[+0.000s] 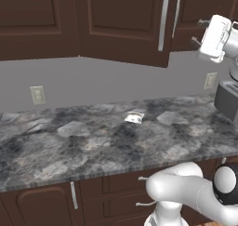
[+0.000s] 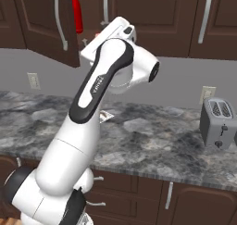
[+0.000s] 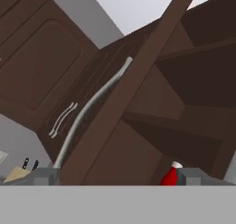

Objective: Pick the bar soap and dish brush from the cabinet and place them on the counter.

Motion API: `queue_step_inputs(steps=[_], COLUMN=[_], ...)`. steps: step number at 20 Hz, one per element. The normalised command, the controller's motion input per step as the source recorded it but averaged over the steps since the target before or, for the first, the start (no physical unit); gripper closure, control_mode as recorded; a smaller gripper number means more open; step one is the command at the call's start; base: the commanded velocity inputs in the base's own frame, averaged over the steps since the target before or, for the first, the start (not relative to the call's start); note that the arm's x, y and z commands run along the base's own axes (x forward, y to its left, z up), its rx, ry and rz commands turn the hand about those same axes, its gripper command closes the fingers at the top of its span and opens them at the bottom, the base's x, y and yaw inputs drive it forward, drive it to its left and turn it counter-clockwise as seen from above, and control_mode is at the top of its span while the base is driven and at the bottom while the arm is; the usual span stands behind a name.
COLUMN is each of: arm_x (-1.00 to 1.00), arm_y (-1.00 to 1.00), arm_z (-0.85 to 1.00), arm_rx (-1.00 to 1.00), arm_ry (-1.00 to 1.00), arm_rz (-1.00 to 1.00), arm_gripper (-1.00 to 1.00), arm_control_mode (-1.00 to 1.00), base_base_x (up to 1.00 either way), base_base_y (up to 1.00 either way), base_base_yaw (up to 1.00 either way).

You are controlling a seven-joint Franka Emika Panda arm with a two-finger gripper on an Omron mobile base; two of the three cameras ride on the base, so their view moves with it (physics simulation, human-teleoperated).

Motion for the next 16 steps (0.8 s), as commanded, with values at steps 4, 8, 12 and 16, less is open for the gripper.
queue_step_inputs(steps=[4, 8, 12, 16], arm_x=[0.29, 0.24, 0.35, 0.43], arm_y=[0.21, 0.28, 0.15, 0.02], arm_z=[0.0, 0.0, 0.0, 0.0], arm_rx=[0.0, 0.0, 0.0, 0.0], arm_ry=[-0.01, -0.05, -0.07, -0.04], arm_rz=[0.01, 0.01, 0.0, 0.0], arm_gripper=[-1.0, -1.0, -1.0, -1.0], arm_control_mode=[-1.0, -1.0, -1.0, -1.0], base_base_x=[0.0, 0.0, 0.0, 0.0], base_base_y=[0.0, 0.0, 0.0, 0.0], base_base_yaw=[0.0, 0.0, 0.0, 0.0])
